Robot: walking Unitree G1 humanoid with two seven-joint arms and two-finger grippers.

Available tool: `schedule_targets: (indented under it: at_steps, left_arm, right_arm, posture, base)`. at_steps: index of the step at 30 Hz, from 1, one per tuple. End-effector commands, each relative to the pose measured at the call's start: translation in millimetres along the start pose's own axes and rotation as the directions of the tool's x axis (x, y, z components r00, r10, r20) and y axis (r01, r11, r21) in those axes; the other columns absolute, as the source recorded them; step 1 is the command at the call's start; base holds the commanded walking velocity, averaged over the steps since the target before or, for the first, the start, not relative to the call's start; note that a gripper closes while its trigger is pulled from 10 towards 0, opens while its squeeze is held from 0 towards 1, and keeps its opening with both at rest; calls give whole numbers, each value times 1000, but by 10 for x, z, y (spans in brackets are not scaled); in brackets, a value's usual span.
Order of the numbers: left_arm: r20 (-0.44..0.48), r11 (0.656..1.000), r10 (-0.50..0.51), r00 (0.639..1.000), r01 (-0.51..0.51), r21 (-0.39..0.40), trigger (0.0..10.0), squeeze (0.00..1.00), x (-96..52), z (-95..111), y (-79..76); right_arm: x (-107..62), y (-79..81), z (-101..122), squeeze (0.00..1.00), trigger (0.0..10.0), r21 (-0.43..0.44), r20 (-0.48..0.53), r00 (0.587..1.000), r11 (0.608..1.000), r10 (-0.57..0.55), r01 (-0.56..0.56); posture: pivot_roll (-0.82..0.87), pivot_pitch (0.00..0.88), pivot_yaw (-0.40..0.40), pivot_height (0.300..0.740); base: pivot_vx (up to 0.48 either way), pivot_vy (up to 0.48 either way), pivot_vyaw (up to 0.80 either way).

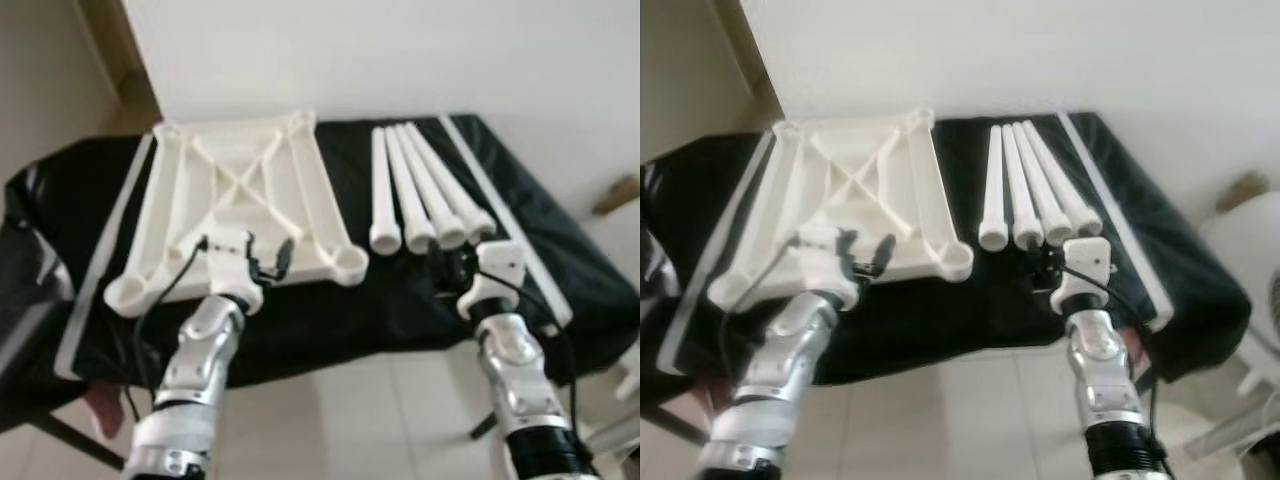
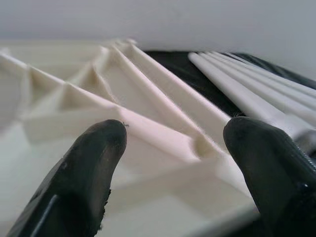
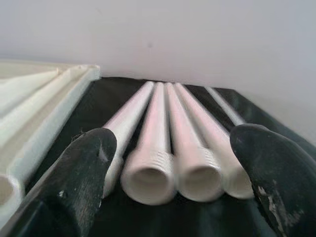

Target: Building children table

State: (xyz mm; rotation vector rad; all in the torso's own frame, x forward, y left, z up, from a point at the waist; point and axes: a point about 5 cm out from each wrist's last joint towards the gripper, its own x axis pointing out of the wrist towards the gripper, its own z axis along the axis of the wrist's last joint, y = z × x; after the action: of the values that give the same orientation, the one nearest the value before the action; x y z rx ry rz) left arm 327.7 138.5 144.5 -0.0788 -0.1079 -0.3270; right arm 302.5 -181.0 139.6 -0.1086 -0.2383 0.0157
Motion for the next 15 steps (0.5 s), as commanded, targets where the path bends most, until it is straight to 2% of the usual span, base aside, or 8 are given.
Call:
schedule_targets:
  at_steps: [1,9,15]
  left_arm:
    - [-13,1000,17,1000,-17,-5,10000,0,-19,-17,45]
    - [-8,1000,18,1000,-18,-9,10000,0,-11,-3,30]
    - [-5,999,24,1000,-24,-23,10000,0,-10,2,35]
  right_arm:
    - [8,82,-6,0,10000,15,2,1000,1000,24,-24]
    - [17,84,0,0,10000,15,7,1000,999,28,-29]
    - [25,84,7,0,10000,18,10,999,999,31,-31]
  posture:
    - [-26,15,4,740]
    - [-27,15,4,740]
    - [-26,15,3,740]
  base:
    - [266,0,0]
    - [256,0,0]
    - [0,0,0]
